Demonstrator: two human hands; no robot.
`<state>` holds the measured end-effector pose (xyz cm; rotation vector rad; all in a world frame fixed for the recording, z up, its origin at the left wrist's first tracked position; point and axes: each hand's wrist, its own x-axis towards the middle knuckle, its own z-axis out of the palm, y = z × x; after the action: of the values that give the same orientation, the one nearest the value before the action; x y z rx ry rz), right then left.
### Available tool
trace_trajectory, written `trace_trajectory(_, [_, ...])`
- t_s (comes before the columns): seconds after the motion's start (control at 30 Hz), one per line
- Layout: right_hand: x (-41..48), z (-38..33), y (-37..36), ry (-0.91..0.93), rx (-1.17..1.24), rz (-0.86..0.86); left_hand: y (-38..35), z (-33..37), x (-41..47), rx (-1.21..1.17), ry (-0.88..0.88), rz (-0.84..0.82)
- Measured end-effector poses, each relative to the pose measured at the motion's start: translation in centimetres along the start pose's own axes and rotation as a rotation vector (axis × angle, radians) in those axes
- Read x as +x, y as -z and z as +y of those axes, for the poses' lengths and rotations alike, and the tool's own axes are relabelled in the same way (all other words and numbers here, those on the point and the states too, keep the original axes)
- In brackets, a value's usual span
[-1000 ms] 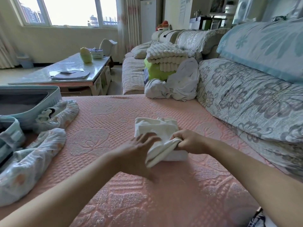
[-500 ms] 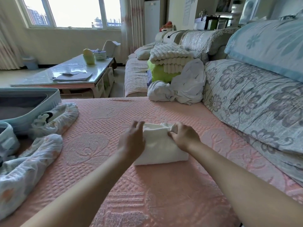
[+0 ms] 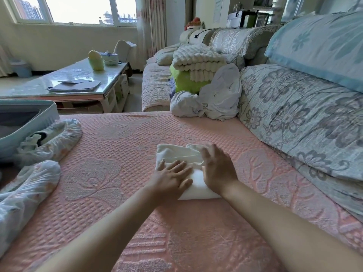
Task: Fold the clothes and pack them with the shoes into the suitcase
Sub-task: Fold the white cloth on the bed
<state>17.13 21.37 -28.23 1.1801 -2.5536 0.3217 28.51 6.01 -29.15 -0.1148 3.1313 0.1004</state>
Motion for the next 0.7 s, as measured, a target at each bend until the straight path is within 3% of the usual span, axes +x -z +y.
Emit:
trace_trajectory(0.07, [-0.5,0.5,-1.0,0.313,0.03,0.061,-0.5,-0.5,-0.3,-0.014,-0.041,0.092])
trace_trajectory(0.13, [-1.4,1.0,-1.5,0.395,0.125,-0.061,-1.1,-1.0,-0.8,-0.012,-0.111,0.28])
trace_trajectory(0.2, [-2.0,1.8,-0.9,0.279,0.192,-0.298,-1.4,-1.8,-1.2,-0.025,-0.138,0.355])
trace_trajectory(0.3, [-2.5,3.0,-0.4,0.21,0.112,-0.484,-1.0,-2.9,-2.1,-0.075,-0.068,0.106])
trace_trajectory(0.47, [-2.7,2.6,0.2,0.196,0.111,-0.473,-0.2,-3.4,-2.5,0.002,-0.115,0.098])
trace_trajectory(0.7, [-2.2,2.2,2.9,0.067,0.304,-0.451,2.6,-0.6,-2.5,0.104,0.073,0.075])
